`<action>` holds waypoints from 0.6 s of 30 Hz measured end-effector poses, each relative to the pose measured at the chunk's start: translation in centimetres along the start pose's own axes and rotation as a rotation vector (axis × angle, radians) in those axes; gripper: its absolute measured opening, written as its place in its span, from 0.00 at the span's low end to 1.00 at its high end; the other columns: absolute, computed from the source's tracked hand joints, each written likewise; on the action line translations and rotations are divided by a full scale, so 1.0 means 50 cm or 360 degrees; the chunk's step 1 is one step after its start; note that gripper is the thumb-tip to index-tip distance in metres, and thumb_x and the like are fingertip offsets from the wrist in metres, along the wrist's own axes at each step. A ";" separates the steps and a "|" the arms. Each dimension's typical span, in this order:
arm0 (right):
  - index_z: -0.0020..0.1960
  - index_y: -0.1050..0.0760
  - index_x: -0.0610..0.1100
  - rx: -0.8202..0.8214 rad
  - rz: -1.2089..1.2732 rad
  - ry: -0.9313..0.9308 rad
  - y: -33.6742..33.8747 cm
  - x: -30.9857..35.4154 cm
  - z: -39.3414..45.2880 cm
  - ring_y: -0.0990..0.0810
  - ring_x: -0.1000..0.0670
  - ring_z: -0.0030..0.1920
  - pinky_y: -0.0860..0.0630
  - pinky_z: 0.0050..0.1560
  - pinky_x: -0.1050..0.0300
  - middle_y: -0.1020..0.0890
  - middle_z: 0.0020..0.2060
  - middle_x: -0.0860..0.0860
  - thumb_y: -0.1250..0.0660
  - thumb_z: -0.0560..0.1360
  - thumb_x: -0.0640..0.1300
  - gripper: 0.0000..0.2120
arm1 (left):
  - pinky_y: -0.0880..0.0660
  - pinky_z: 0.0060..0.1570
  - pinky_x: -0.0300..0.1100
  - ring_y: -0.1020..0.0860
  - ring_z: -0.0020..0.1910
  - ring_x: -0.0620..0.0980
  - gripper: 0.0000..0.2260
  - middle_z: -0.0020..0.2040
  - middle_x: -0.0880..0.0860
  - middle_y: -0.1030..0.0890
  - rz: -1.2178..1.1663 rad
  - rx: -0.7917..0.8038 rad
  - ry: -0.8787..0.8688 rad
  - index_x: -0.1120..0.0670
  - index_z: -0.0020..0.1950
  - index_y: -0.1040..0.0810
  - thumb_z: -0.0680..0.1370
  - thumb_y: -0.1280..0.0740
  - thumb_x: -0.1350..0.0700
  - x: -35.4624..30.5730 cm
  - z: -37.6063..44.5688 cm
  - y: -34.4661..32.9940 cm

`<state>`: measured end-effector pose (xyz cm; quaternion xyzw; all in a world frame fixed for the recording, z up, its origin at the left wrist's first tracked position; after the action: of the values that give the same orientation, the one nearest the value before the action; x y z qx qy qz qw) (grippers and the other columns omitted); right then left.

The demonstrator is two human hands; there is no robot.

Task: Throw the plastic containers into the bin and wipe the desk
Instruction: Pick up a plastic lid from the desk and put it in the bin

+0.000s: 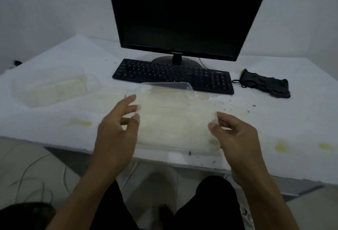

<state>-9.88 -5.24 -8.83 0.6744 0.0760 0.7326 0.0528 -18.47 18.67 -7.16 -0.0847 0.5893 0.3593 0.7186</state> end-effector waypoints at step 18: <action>0.67 0.30 0.54 0.1089 0.0072 0.0242 -0.447 0.087 -0.090 0.21 0.53 0.56 0.20 0.53 0.48 0.22 0.59 0.56 0.31 0.73 0.41 0.24 | 0.20 0.45 0.44 0.22 0.57 0.46 0.18 0.59 0.40 0.21 -0.0183 -0.1010 0.0270 0.42 0.63 0.27 0.80 0.42 0.63 0.140 -0.127 0.381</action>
<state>-15.31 17.33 -9.00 0.5981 0.3058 0.7137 -0.1984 -34.87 31.99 -9.61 -0.3670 0.4999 0.4753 0.6240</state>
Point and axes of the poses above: each hand's wrist, its own z-axis towards the middle knuckle, its own y-axis out of the back of the hand, x = y × z, the point moved 6 cm from there along z, towards the middle knuckle
